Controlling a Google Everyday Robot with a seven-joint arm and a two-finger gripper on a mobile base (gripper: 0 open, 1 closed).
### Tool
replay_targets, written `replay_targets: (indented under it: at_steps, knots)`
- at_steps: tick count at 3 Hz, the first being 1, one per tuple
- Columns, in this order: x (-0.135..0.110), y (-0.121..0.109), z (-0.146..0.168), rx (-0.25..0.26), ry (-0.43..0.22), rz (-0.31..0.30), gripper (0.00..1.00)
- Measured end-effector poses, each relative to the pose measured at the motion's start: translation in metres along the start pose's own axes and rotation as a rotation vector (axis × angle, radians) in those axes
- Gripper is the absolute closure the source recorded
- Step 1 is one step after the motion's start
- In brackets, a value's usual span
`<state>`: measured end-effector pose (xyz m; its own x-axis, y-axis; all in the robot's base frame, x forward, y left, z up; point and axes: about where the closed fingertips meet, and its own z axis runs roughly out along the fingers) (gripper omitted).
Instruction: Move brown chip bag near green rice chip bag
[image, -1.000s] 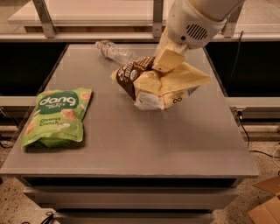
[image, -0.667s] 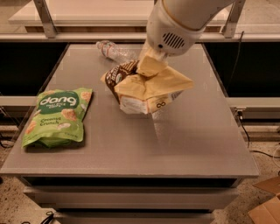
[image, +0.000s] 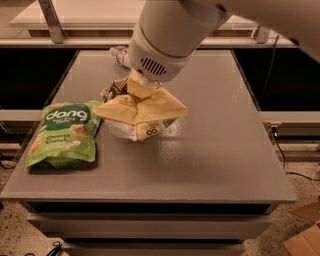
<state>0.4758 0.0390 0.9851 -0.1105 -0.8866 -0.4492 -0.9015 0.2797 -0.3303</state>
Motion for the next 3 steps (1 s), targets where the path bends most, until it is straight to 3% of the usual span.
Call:
replay_targets:
  at_steps: [2,3]
  knots:
    - [-0.028,0.024,0.014,-0.002,-0.005,-0.002,1.00]
    - [-0.041,0.034,0.018,-0.019,-0.009,-0.029,0.84]
